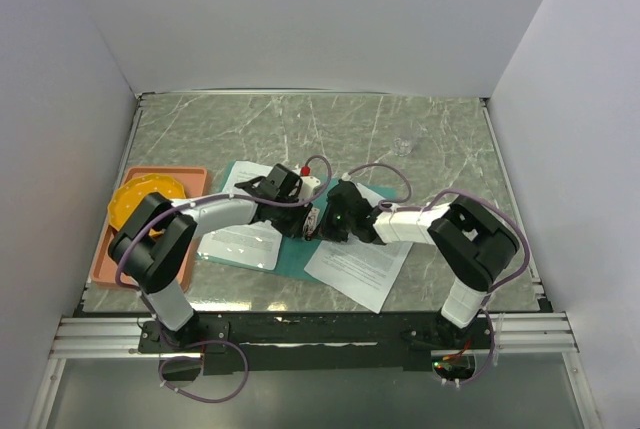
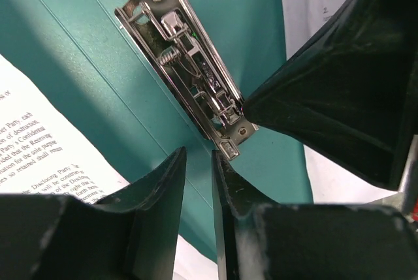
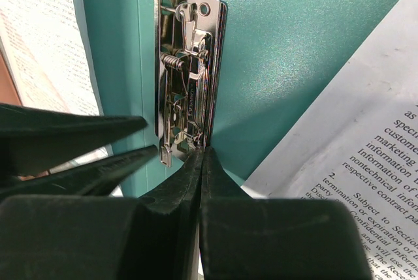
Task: Put the files into the folder
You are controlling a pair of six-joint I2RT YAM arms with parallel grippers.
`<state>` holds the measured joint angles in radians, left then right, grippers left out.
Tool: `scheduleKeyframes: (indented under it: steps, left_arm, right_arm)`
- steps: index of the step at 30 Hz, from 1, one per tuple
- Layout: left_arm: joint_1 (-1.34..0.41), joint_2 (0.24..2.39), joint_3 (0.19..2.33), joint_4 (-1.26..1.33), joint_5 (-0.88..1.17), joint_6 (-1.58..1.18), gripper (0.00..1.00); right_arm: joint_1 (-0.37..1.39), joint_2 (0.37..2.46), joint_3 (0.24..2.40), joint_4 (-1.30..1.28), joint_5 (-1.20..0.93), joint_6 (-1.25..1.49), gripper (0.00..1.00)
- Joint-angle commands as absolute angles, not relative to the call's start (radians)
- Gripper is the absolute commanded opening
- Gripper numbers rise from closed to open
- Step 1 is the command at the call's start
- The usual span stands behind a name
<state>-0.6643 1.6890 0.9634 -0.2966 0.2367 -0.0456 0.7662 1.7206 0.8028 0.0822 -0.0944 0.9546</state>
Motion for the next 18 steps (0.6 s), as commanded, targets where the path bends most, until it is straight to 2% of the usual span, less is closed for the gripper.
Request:
scheduleKeyframes:
  steps: [1,18]
  left_arm:
    - [-0.683,1.715,0.991,-0.27,0.238,-0.046,0.29]
    - [-0.689,1.683,1.017,-0.293,0.273,-0.058,0.29]
  right_arm:
    - [0.773,1.775,0.741,-0.006,-0.055,0.948,0.0]
    - [0.759,1.79,0.698,0.043,-0.084,0.95,0.0]
